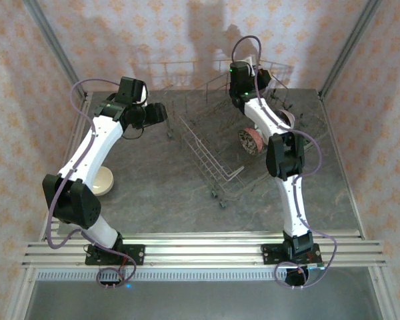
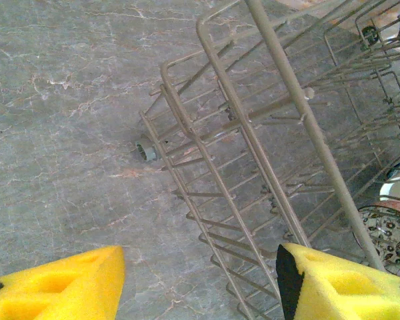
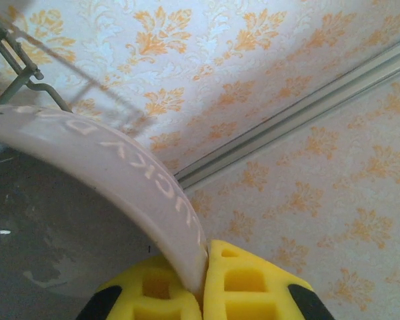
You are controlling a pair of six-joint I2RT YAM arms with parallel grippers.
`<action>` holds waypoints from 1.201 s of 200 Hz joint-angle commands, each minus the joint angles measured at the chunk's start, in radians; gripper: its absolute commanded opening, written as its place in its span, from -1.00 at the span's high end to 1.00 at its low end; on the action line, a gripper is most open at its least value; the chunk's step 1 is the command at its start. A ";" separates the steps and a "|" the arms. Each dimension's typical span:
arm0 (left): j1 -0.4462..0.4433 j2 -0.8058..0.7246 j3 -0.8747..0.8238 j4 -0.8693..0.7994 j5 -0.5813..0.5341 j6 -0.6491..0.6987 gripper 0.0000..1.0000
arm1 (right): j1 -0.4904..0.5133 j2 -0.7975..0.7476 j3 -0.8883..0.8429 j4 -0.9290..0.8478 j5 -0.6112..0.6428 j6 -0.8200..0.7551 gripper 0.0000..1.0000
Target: Load the bowls into the dish rack
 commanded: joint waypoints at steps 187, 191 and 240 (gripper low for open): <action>-0.007 0.062 0.066 -0.058 0.051 0.045 -0.26 | -0.029 0.066 -0.027 0.217 -0.015 -0.197 1.00; -0.007 0.064 0.067 -0.059 0.051 0.045 -0.26 | -0.030 0.067 -0.026 0.214 -0.016 -0.197 1.00; -0.007 0.071 0.077 -0.061 0.057 0.049 -0.26 | -0.022 0.079 -0.030 0.232 -0.003 -0.239 1.00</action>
